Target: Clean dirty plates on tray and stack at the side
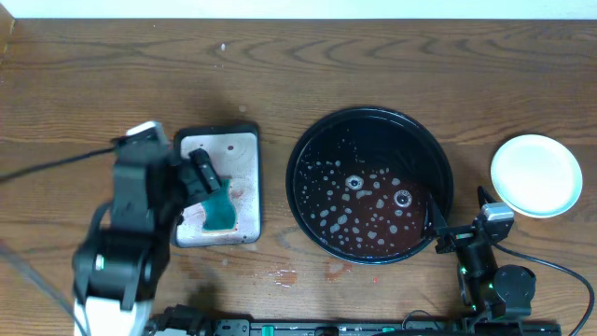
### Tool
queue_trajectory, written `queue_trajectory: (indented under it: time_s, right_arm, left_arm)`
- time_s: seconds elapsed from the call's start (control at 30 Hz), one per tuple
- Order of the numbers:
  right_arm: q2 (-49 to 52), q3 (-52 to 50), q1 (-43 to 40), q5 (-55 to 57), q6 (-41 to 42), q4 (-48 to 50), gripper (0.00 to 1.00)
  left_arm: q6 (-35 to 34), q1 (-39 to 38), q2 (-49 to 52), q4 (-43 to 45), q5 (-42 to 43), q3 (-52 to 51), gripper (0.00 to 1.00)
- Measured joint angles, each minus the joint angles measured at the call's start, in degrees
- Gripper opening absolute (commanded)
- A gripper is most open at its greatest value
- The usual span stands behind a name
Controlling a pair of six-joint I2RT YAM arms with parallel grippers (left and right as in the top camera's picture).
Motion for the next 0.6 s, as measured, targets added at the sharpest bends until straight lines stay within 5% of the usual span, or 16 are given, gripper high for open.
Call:
queue_trajectory:
  time_s: [0.27,0.6]
  right_arm:
    - [0.0,-0.02,0.0,0.28,0.02,-0.02,0.99]
    - [0.0,-0.02,0.0,0.37,0.0,-0.02,0.99]
  left_arm:
    - [0.48,3.06,-18.01,20.09,-1.33,-23.19,0.89]
    - [0.5,6.43,-40.44,27.36,-1.33,-41.13,0.89]
